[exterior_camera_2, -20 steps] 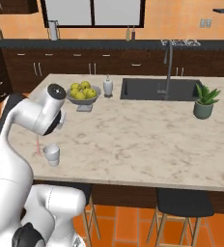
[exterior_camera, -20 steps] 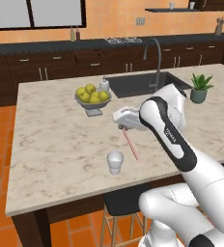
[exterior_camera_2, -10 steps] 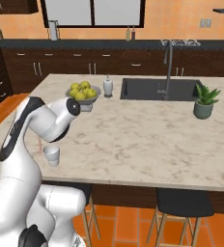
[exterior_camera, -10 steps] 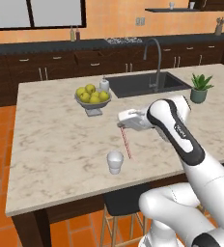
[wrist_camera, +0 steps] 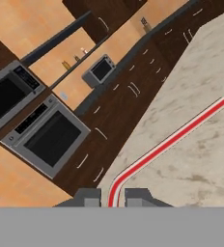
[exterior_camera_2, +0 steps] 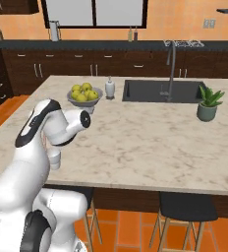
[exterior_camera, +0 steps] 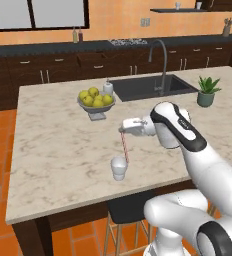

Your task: Take a straw from the drawer in front and place it inside the glass cup on the dining counter.

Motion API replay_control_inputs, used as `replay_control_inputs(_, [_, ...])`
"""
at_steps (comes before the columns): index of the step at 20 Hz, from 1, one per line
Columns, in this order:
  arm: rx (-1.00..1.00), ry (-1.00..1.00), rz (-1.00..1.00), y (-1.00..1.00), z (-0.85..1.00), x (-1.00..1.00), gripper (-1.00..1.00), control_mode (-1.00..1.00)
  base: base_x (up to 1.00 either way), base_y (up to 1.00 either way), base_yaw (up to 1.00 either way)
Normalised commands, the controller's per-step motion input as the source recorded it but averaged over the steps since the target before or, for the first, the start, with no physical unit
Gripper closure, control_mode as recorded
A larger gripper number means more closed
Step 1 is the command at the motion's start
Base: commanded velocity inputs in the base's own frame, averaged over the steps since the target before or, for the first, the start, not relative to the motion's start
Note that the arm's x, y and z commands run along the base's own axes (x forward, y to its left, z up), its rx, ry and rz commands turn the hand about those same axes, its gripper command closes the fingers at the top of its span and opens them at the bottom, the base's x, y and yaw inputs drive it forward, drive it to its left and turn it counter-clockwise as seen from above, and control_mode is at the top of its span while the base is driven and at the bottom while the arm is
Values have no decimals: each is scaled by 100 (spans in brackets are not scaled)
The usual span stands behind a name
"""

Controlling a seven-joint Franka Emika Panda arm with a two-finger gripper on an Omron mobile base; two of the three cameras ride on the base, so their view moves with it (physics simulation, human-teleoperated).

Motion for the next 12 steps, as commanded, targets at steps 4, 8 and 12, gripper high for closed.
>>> replay_control_inputs(4, [0,-3,3,0,-23,16,100,-100,0,0,0])
replay_control_inputs(8, [4,0,4,0,-18,24,100,-100,0,0,0])
replay_control_inputs(12, [7,-1,6,1,-17,29,100,-100,0,0,0])
